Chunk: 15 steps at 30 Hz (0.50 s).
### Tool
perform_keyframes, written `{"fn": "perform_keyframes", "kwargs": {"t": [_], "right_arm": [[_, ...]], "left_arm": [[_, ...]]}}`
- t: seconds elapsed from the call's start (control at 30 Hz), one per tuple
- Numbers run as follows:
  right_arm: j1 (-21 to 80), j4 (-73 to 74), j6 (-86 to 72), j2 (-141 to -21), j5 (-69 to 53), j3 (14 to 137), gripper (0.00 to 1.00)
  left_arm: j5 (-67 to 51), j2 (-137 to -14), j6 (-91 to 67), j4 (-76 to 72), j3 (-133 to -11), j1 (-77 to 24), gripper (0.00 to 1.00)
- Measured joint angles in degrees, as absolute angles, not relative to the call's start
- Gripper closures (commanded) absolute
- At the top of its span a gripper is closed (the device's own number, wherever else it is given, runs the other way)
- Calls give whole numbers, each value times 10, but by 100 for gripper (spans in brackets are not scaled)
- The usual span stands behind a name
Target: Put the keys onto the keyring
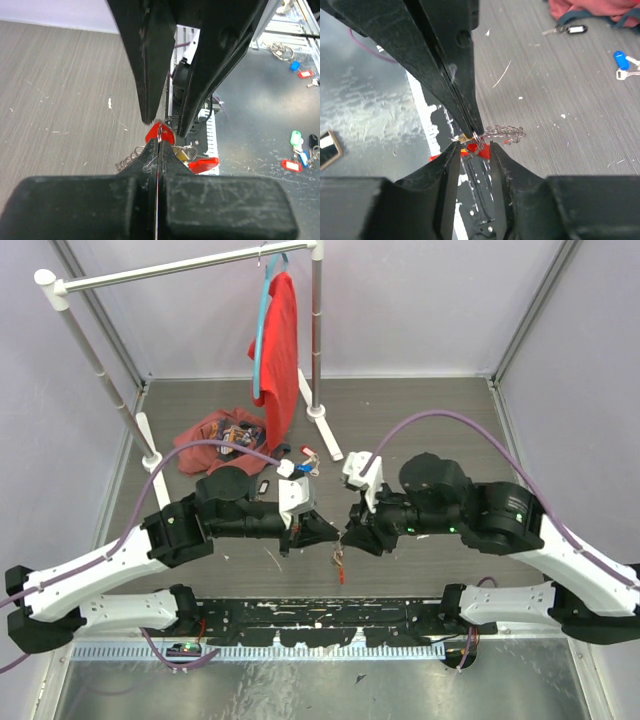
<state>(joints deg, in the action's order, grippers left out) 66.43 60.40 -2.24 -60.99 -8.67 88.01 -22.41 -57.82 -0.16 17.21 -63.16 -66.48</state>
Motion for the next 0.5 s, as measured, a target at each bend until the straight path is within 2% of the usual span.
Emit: {"fn": "perform_keyframes", "kwargs": {"t": [0.23, 0.5], "right_arm": [[664, 498, -119, -503, -3, 813, 62], [664, 399, -262, -427, 105, 733, 66]], "left_arm": [[-156, -534, -36, 119, -590, -665, 100], [-99, -525, -72, 93, -569, -665, 100]]}}
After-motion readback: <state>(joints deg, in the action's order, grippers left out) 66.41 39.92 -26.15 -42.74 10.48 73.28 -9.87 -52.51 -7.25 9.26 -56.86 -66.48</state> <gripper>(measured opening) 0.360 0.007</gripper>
